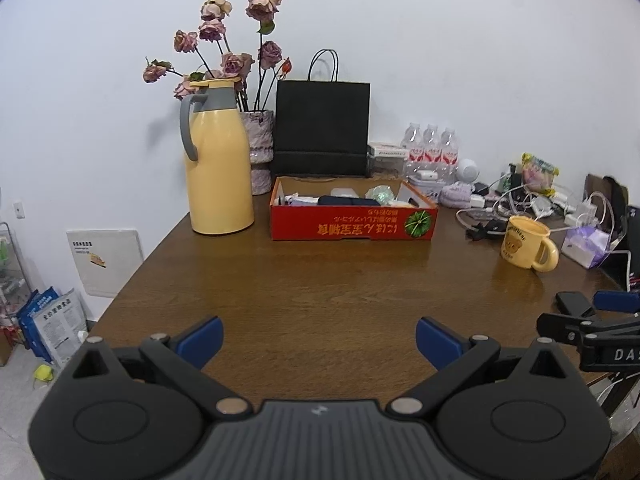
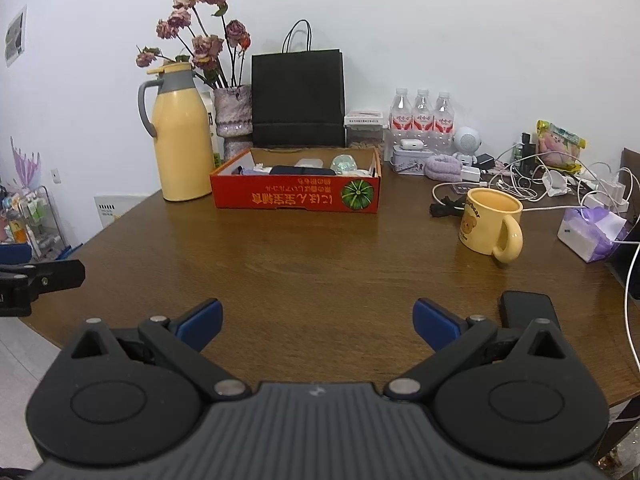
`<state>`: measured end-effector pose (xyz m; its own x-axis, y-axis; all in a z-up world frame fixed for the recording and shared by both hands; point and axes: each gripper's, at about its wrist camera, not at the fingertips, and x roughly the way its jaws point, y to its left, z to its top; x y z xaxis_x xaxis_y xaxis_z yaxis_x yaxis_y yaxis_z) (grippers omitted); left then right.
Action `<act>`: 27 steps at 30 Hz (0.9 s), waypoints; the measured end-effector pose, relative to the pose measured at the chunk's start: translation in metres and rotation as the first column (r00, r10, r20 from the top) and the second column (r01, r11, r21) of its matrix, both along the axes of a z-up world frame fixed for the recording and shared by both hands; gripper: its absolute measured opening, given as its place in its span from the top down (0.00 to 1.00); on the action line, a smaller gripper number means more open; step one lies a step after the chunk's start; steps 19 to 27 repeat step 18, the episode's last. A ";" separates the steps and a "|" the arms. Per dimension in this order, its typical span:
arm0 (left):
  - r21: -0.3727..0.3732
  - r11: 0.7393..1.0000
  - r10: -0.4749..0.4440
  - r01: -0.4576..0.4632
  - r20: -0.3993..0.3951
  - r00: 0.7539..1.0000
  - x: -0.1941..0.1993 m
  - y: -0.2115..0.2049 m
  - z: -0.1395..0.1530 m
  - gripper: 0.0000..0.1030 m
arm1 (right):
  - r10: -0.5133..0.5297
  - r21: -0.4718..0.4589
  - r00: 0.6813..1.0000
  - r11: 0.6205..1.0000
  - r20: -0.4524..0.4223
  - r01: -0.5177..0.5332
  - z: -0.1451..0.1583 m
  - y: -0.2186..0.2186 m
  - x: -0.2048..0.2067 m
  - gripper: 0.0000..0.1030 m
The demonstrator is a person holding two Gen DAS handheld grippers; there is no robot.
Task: Organize objects
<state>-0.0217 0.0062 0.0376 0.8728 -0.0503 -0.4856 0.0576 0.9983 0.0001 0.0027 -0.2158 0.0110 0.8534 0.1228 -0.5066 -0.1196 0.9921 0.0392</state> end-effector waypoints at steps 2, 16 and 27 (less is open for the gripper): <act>0.001 1.000 -0.001 0.001 -0.014 1.000 0.002 0.000 -0.002 0.00 | -0.006 0.002 1.000 1.000 -0.017 0.006 -0.001 0.001 0.001 0.00; 0.006 1.000 0.012 -0.012 -0.042 0.999 0.008 0.004 -0.007 0.00 | 0.001 0.020 0.999 1.000 -0.048 0.000 -0.007 -0.002 0.006 0.00; -0.006 1.000 0.014 -0.015 -0.045 0.999 0.010 0.006 -0.010 0.00 | 0.004 0.027 0.999 1.000 -0.049 -0.003 -0.009 -0.002 0.007 0.00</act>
